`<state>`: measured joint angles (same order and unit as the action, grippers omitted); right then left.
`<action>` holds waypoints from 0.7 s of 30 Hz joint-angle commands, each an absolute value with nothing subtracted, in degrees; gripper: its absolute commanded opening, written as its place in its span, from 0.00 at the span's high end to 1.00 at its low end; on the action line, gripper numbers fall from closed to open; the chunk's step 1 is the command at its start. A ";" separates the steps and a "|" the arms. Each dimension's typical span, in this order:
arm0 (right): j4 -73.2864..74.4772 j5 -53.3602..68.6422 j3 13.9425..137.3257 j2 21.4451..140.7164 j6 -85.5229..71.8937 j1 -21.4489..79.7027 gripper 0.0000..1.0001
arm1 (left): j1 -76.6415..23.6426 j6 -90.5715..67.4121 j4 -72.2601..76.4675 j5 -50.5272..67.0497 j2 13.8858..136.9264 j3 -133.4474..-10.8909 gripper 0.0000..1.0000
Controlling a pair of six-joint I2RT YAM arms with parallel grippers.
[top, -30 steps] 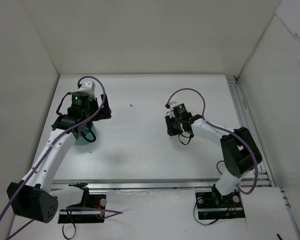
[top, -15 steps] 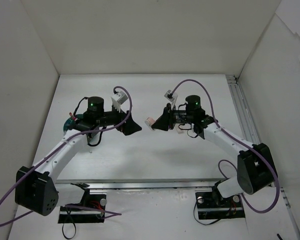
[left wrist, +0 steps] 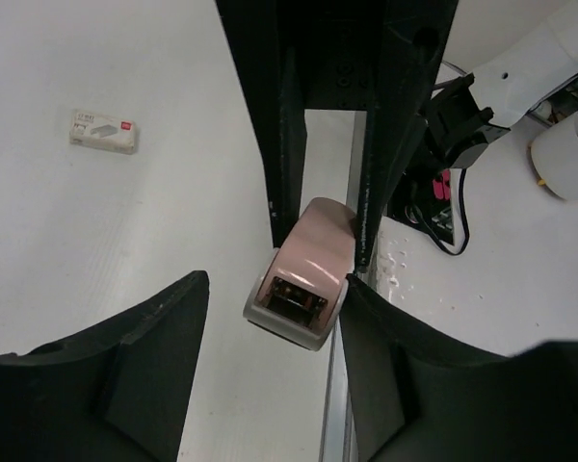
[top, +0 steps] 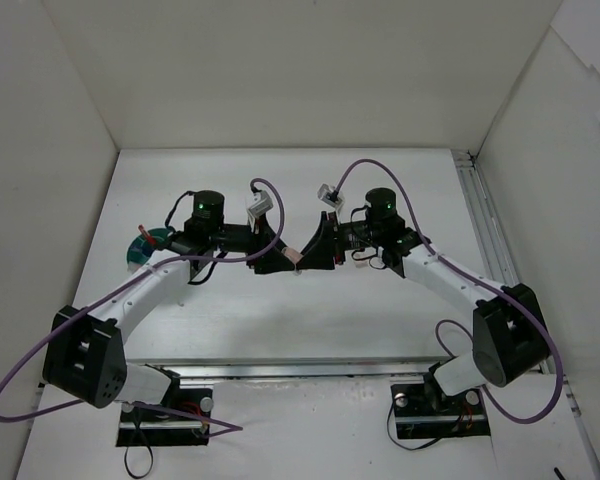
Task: Sort the stationery into containers
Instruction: Pick up the stationery from the center of the board.
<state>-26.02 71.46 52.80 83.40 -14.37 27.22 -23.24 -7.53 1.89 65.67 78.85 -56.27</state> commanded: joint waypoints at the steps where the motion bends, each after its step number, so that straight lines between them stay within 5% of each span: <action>1: -31.03 75.59 55.90 82.35 -14.85 27.42 1.00 | -23.20 -5.71 8.35 70.22 76.03 -59.07 0.50; 5: -30.94 73.92 56.16 83.41 -15.73 27.42 0.94 | -23.20 -6.15 9.67 70.75 74.53 -58.18 0.71; 6: -30.94 73.31 56.34 83.67 -16.17 27.51 0.90 | -23.20 -6.24 9.58 70.75 73.92 -58.10 0.84; 7: -30.85 72.52 56.42 84.37 -16.61 27.25 0.75 | -23.20 -6.24 9.49 70.58 73.74 -58.01 0.89; 9: -30.94 72.24 57.13 85.77 -17.84 27.07 0.66 | -23.73 -6.42 9.06 69.01 72.87 -57.83 1.00; 10: -30.85 72.16 57.48 86.39 -18.71 26.90 0.45 | -23.73 -6.59 8.88 68.30 72.60 -57.75 1.00; 12: -30.94 72.16 58.53 87.10 -20.47 26.63 0.34 | -23.73 -6.77 7.40 64.97 71.64 -57.74 1.00; 15: -30.85 69.88 58.89 87.36 -22.41 25.93 0.02 | -23.73 -7.46 5.55 59.71 69.71 -57.22 1.00; 21: -28.58 58.66 55.46 82.46 -25.85 19.44 0.02 | -21.46 -9.92 -9.71 30.95 61.80 -58.09 1.00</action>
